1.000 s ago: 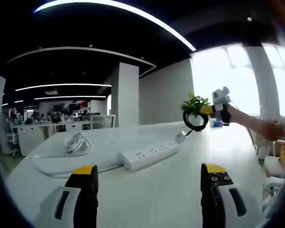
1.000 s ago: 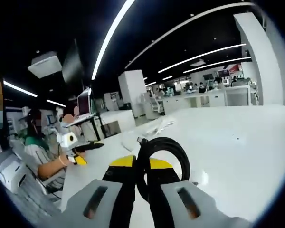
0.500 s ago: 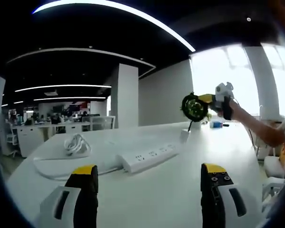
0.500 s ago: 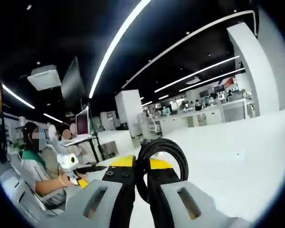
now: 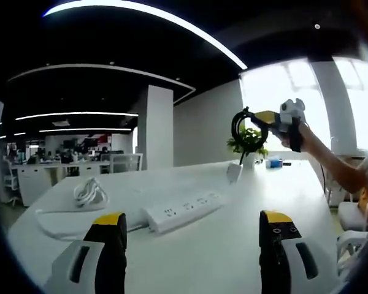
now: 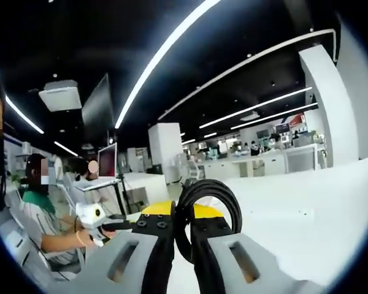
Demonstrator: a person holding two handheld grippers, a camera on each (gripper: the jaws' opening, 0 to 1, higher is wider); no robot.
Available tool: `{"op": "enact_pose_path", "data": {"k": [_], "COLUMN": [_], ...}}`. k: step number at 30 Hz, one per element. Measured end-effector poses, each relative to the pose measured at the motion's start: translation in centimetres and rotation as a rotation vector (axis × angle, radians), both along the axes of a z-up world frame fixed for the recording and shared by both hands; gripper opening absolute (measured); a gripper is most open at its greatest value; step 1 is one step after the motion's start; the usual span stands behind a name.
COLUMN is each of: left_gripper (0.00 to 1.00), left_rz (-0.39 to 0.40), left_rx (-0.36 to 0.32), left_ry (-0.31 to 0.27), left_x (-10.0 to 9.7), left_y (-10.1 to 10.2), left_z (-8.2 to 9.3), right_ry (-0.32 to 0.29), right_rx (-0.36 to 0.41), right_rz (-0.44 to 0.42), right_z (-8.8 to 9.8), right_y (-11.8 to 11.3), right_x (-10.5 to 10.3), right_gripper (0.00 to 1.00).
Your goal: Straighten the power strip on the desk, plug the charger into it
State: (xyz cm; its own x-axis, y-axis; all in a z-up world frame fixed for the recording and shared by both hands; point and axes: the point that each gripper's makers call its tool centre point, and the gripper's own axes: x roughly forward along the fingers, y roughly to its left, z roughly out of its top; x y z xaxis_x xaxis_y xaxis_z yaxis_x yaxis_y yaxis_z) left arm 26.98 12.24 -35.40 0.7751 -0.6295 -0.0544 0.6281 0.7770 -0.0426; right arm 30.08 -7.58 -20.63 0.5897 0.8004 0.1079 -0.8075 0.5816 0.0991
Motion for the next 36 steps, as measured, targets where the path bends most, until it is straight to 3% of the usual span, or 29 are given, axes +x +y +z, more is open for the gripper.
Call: {"op": "enact_pose_path", "data": {"k": [7,18,36], "left_gripper": [0.92,0.92,0.92], "left_rz": [-0.030,-0.052,-0.072], "left_rx": [0.030,0.026,0.033], "left_ry": [-0.033,-0.044,-0.070], "left_x": [1.2,3.4,4.8], "left_y": [-2.3,-4.7,-6.8], "left_z": [0.6,0.8,1.6], "right_ry": [-0.055,-0.046,-0.048], "right_rx": [-0.001,0.042,0.075], "right_rz": [-0.023,0.004,0.035], "right_z": [0.7,0.6,0.9], "right_y": [0.9,2.3,3.8], "right_x": [-0.4,-0.8,-2.3], "right_gripper": [0.07,0.07,0.07]}}
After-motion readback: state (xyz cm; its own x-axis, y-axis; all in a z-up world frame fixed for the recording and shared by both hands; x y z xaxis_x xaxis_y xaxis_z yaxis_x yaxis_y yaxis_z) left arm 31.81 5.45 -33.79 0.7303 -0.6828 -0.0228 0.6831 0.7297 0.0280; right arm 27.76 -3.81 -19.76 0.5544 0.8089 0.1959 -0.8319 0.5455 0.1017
